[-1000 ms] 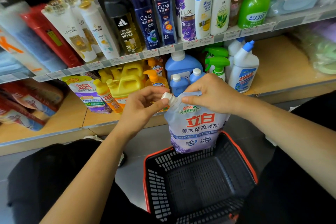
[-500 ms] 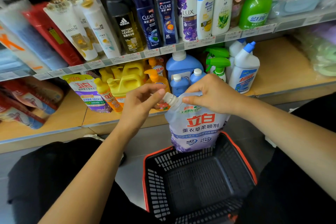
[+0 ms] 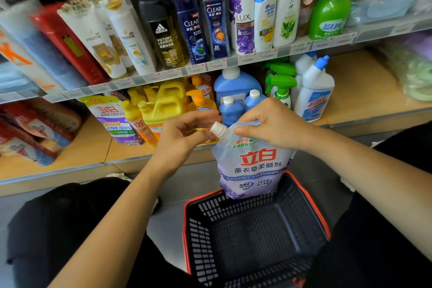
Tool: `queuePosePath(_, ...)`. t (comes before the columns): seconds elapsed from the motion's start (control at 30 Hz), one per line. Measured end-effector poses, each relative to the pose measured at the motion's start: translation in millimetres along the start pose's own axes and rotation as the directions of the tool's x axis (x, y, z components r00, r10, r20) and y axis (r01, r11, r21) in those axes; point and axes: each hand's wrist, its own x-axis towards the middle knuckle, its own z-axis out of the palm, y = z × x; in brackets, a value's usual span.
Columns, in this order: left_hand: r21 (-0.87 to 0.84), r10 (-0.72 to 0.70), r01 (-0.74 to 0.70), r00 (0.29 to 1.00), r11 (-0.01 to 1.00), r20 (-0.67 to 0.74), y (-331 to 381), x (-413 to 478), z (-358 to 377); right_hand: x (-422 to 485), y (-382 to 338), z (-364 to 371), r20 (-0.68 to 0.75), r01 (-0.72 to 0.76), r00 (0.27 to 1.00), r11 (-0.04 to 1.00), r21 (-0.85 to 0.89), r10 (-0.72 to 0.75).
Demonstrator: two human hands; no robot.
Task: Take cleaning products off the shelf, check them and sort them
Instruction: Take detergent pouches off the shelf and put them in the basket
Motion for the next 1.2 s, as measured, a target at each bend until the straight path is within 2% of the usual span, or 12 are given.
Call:
queuePosePath(0.17,0.08,0.004,0.003,0.997,0.997,-0.081,5,-1,8,0,1,2,-0.01,0.016,1.0,1.0,0.002,-0.016)
queuePosePath(0.33,0.016,-0.007,0.006,0.998,1.0,0.06,1,-1,-1,1,3,1,-0.013,0.029,0.999,1.0,-0.002,-0.029)
queuePosePath(0.4,0.027,-0.032,0.032,0.999,0.999,0.022,3,-1,2,1,2,1,-0.008,0.032,0.999,0.999,0.002,-0.032)
queuePosePath(0.5,0.106,0.006,0.001,0.998,0.994,-0.07,5,-2,7,0,1,2,-0.017,0.024,1.0,1.0,0.016,-0.024)
queuePosePath(0.7,0.071,0.039,-0.045,0.996,0.996,0.078,4,-1,-3,-1,1,2,-0.017,0.017,1.0,1.0,0.018,-0.017)
queuePosePath(0.87,0.056,-0.014,0.017,0.998,0.998,-0.056,4,-2,6,0,2,1,-0.015,0.012,1.0,1.0,0.024,-0.011)
queuePosePath(1.0,0.132,0.023,-0.013,0.997,0.991,-0.077,7,-2,9,-2,0,2,-0.001,0.013,1.0,0.999,0.047,-0.013)
queuePosePath(1.2,0.224,0.158,-0.168,0.985,0.96,0.064,10,-4,4,-1,2,0,-0.03,0.022,0.999,0.996,0.082,-0.02)
